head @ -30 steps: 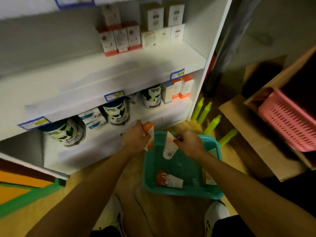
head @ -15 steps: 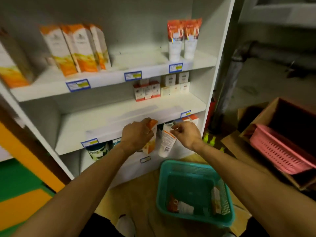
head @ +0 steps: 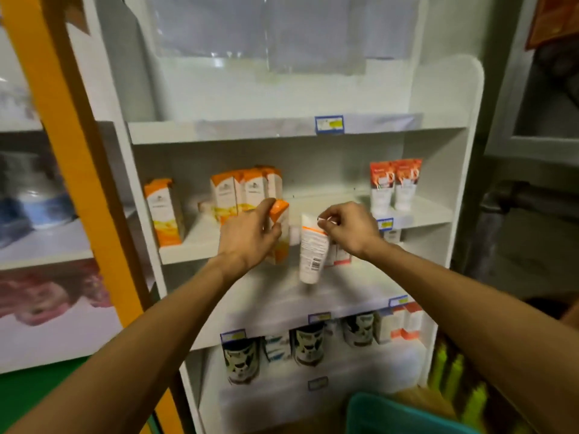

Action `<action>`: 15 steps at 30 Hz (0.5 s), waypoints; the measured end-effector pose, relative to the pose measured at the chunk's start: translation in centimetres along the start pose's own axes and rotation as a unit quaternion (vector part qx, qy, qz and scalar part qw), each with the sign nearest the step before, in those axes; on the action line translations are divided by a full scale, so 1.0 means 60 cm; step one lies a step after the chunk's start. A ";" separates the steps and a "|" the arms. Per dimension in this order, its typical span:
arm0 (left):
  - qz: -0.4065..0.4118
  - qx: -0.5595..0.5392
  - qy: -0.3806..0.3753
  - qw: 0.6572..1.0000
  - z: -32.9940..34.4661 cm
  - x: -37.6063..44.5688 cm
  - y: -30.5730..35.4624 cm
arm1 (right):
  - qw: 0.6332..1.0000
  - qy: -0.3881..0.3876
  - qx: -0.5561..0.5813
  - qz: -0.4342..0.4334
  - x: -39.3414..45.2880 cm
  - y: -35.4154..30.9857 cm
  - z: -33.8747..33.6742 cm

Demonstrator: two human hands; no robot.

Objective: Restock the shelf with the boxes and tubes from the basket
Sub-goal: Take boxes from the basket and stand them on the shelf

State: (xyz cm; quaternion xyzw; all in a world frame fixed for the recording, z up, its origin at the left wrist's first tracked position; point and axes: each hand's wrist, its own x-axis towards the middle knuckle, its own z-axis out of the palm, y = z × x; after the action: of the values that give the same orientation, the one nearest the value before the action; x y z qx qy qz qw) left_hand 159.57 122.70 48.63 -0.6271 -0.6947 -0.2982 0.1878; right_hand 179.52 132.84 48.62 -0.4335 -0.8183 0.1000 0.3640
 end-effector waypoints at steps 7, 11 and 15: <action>-0.048 -0.025 0.062 0.997 -0.057 0.072 -0.092 | 0.997 0.045 -0.017 -0.058 0.106 -0.108 0.010; -0.085 -0.017 0.033 0.996 -0.050 0.101 -0.130 | 0.995 0.076 -0.041 -0.058 0.154 -0.133 0.037; -0.092 -0.015 0.022 0.995 -0.022 0.129 -0.147 | 0.992 0.069 -0.077 -0.070 0.190 -0.136 0.073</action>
State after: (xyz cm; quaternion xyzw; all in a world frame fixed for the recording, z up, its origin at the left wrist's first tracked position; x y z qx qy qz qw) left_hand 149.66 127.38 52.97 -0.5566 -0.7405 -0.3384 0.1653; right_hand 167.22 137.49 55.21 -0.4079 -0.8247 -0.0192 0.3912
